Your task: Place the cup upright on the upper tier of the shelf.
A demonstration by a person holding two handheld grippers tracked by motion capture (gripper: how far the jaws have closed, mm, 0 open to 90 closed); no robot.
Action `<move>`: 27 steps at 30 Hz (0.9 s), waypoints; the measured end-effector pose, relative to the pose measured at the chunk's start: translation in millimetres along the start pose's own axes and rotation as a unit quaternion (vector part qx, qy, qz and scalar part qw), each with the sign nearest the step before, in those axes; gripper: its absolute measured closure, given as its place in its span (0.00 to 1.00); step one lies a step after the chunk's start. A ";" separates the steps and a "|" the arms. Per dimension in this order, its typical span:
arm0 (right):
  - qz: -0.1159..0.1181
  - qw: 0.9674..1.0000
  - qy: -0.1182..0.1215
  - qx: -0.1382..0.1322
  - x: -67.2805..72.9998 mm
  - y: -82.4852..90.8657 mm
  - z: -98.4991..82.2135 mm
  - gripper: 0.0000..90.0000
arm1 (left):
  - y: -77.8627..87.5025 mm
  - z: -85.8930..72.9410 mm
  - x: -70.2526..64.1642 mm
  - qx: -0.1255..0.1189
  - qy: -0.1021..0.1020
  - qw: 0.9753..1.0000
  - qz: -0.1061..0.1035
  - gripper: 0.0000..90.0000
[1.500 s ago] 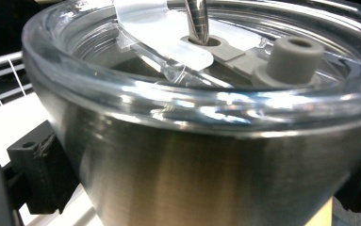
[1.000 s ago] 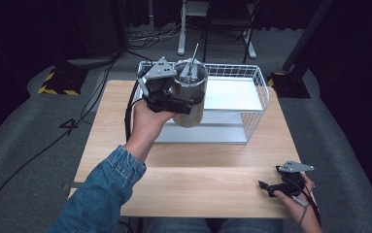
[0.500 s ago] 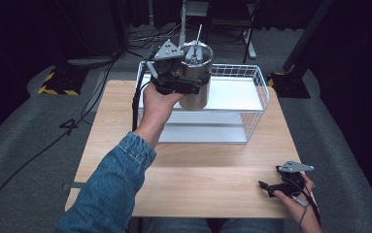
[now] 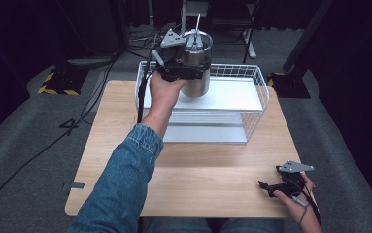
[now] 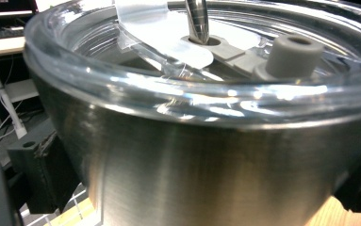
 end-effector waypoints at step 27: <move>0.000 1.000 -0.001 -0.001 0.1 0.0 0.1 0.00 | -42.7 -18.3 2.1 0.038 0.017 0.998 0.036 0.04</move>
Point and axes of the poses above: each handheld gripper's, and its own axes: y roughly backward along the jaws, z roughly out of its top, x roughly to its left, the point moved 5 cm from there along -y, roughly forward along the jaws, and after that the axes turned 1 degree about z, right-handed, at the moved point
